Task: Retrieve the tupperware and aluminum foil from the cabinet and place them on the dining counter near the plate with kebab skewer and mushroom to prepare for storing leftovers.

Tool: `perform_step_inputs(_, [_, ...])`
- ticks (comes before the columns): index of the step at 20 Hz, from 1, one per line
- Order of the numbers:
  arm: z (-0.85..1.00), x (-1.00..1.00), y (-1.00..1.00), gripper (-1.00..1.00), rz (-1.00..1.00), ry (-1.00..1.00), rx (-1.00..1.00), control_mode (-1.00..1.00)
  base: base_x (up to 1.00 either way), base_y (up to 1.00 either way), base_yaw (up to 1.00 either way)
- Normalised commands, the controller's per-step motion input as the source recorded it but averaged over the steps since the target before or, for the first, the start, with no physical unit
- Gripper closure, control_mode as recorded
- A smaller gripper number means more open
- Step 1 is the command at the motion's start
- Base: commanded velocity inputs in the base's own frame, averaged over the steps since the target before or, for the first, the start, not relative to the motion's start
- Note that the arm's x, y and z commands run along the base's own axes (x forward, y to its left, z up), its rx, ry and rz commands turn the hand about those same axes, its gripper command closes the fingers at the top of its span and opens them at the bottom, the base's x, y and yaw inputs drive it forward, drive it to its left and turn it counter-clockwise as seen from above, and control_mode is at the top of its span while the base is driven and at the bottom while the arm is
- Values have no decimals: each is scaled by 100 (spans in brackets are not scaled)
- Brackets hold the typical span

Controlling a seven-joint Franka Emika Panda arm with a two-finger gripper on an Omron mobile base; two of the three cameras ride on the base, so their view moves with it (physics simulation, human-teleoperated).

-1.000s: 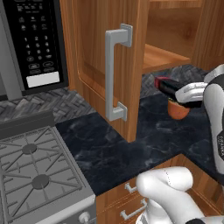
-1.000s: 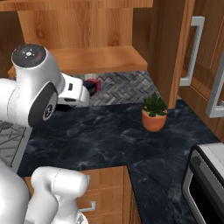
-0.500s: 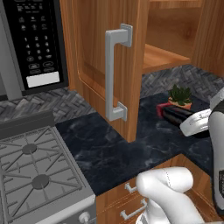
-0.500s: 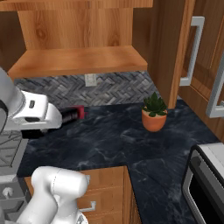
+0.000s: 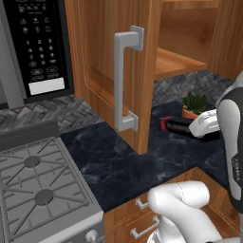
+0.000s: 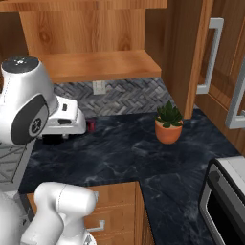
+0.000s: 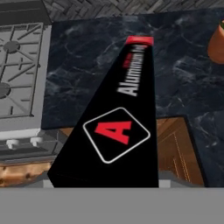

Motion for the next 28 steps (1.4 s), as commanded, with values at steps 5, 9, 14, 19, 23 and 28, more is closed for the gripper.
perform_step_inputs(5, [-5, 32, -32, 100, 5, 0, 5, -100, 0, 0, 0])
perform_step_inputs(9, [-16, 4, -1, 100, 0, 0, 0, -100, 0, 0, 0])
perform_step_inputs(14, [-8, 0, 0, 100, 0, 1, 0, -100, 0, 0, 0])
perform_step_inputs(19, [-1, -8, 1, 100, 0, 1, 0, 100, -12, 1, 0])
perform_step_inputs(23, [0, 0, 0, 100, 0, 0, 0, 100, -95, 6, 0])
perform_step_inputs(28, [0, 0, 0, 100, 0, 0, 0, 100, -100, 40, 11])
